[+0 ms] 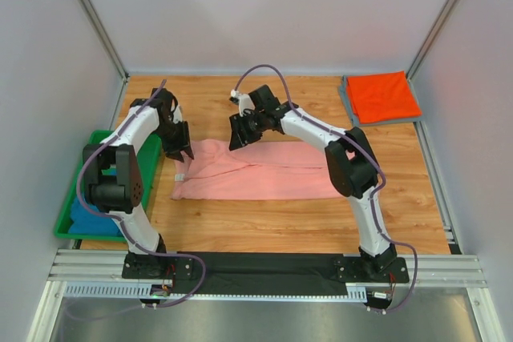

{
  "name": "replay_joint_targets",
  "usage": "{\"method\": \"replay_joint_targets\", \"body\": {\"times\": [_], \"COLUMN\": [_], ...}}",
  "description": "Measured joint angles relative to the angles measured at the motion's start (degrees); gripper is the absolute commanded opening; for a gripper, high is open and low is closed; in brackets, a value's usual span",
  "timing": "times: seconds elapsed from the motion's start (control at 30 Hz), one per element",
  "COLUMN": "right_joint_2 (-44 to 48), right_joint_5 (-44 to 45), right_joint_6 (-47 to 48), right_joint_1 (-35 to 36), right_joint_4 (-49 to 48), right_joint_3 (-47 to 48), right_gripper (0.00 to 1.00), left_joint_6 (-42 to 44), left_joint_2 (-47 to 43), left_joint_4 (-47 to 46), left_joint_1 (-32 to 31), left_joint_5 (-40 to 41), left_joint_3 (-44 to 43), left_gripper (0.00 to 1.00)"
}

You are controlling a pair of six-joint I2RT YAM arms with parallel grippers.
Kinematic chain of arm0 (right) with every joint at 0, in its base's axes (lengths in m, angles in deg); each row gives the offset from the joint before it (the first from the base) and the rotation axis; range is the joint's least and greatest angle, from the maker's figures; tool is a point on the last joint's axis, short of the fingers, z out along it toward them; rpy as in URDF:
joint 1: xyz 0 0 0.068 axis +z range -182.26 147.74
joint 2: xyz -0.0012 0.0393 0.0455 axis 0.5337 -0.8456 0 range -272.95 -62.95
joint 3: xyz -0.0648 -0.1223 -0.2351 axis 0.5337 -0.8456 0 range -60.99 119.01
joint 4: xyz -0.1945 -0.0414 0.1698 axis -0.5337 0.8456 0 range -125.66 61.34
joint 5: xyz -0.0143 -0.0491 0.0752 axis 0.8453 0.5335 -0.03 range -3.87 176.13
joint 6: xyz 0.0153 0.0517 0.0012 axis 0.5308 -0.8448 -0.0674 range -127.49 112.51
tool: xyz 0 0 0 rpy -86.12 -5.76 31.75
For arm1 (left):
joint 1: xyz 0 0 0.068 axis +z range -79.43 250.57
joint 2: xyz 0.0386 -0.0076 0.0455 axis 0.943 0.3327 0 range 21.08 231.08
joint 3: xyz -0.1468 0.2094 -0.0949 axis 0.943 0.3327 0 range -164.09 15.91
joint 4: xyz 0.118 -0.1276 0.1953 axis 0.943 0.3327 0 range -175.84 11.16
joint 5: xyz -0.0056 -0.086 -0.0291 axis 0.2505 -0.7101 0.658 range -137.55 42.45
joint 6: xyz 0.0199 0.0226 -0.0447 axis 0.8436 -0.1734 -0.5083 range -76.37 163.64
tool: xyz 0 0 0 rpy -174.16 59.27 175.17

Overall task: Fold and stack the t-shirts
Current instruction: Fold the tshirt

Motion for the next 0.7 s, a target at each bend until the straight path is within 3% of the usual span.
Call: {"method": "replay_joint_targets", "body": {"times": [0.27,0.7], "right_joint_2": [-4.4,-6.4], "right_joint_5": [-1.1,-1.5], "right_joint_6": [-0.2,-0.6], "right_joint_1": [1.9,2.9], "right_joint_4": [-2.7,-5.2], "right_joint_3": [1.3,2.2], "right_gripper": [0.43,0.39], "left_joint_6": [-1.0,-1.1], "left_joint_2": [-4.2,-4.8], "left_joint_4": [-0.3,-1.3], "left_joint_1": [1.0,2.1], "left_joint_5": [-2.2,-1.9], "left_joint_3": [8.0,11.3], "left_gripper": [0.46,0.47]}}
